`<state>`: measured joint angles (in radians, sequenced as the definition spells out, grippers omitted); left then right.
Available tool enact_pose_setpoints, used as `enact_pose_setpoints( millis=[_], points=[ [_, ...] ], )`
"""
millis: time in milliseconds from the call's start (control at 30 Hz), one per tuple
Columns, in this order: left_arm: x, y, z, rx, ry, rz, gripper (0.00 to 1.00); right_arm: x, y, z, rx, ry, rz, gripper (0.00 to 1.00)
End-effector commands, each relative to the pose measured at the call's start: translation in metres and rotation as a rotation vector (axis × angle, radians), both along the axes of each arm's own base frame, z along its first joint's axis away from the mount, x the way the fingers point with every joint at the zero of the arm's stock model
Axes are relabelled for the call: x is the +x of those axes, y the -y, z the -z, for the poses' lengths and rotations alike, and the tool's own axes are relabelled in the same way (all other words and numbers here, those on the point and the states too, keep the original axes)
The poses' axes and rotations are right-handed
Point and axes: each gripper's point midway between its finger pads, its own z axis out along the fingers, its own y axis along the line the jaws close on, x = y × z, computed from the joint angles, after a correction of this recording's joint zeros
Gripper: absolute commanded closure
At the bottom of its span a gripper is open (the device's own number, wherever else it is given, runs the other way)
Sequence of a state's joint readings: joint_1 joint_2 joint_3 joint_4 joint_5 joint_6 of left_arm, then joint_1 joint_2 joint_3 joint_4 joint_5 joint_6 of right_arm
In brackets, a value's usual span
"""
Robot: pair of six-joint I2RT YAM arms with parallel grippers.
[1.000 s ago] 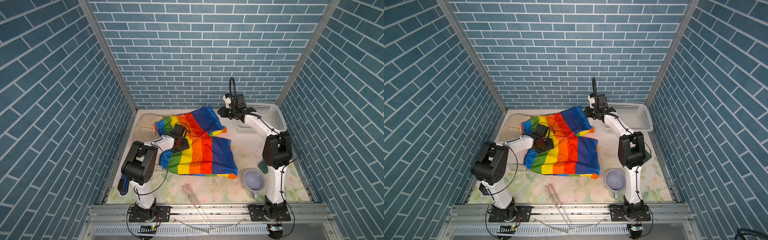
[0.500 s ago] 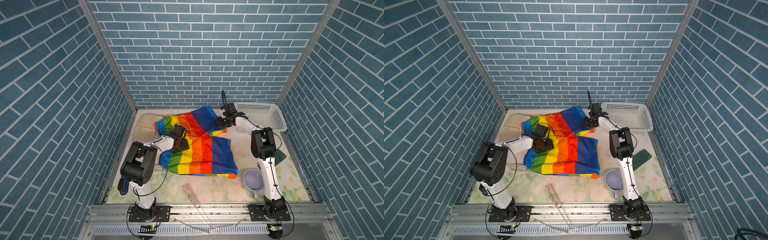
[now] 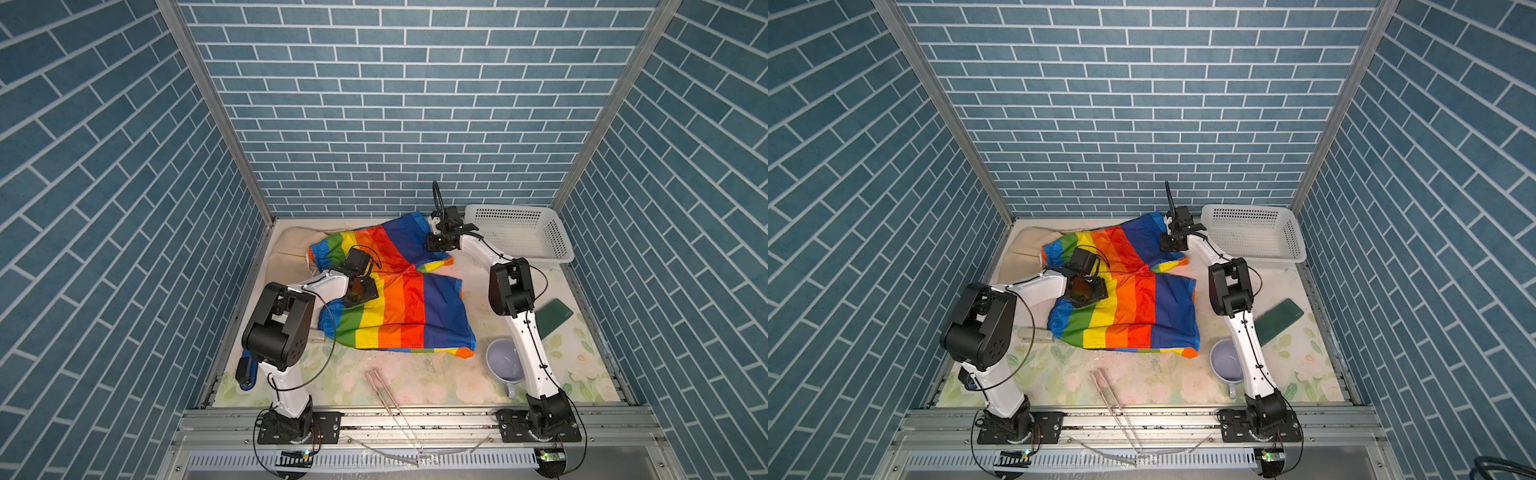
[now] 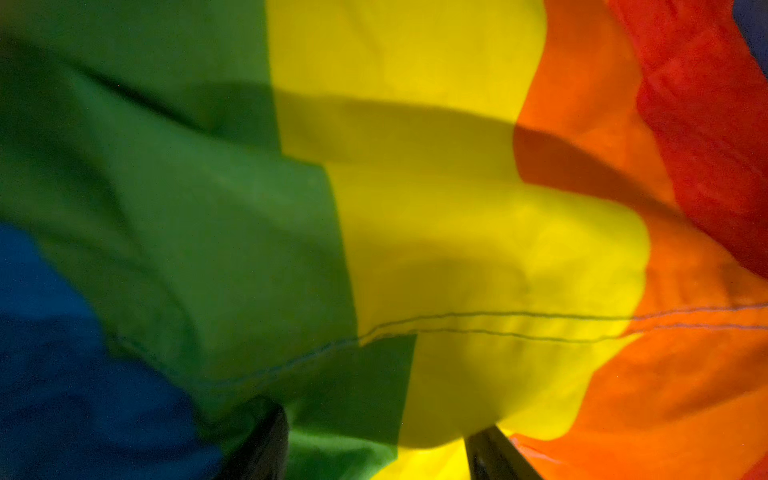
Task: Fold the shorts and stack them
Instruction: 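Hold the waistband with the left gripper while the right grips the far hem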
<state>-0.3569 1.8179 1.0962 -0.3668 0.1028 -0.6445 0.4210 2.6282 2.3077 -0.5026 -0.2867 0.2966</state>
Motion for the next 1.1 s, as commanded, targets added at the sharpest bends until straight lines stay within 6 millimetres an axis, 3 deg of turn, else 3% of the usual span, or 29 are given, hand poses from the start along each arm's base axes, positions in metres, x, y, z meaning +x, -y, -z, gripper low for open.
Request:
enact_pose_setpoints(
  millis=[0, 100, 333, 500, 733, 767, 833, 867, 967, 1067],
  points=[
    [-0.017, -0.008, 0.024, 0.026, -0.102, -0.010, 0.33, -0.013, 0.001, 0.006, -0.034, -0.046, -0.016, 1.00],
    [-0.017, -0.009, 0.024, 0.030, -0.104, -0.009, 0.33, -0.014, 0.009, -0.019, -0.047, 0.002, -0.001, 1.00],
    [-0.018, -0.010, 0.025, 0.019, -0.106, -0.009, 0.33, -0.027, 0.028, -0.098, -0.033, 0.135, 0.033, 1.00],
    [-0.022, -0.010, 0.027, 0.012, -0.107, -0.009, 0.33, -0.043, 0.042, -0.134, -0.025, 0.196, 0.062, 1.00],
    [-0.027, -0.012, 0.029, 0.013, -0.116, -0.009, 0.33, -0.061, 0.056, -0.127, -0.028, 0.191, 0.069, 1.00],
    [-0.026, -0.012, 0.029, 0.011, -0.116, -0.009, 0.33, -0.061, 0.055, -0.122, -0.029, 0.174, 0.063, 0.94],
    [-0.026, -0.012, 0.029, 0.010, -0.115, -0.009, 0.33, -0.064, 0.056, -0.109, -0.039, 0.137, 0.066, 0.64],
    [-0.025, -0.011, 0.028, 0.007, -0.114, -0.007, 0.33, -0.066, 0.057, -0.103, -0.043, 0.117, 0.068, 0.54],
    [-0.020, -0.008, 0.016, -0.005, -0.098, 0.001, 0.33, -0.076, 0.062, -0.088, -0.057, 0.081, 0.074, 0.43],
    [-0.012, -0.010, -0.007, 0.003, -0.048, 0.004, 0.33, -0.092, 0.071, -0.078, -0.079, 0.057, 0.082, 0.41]
  ],
)
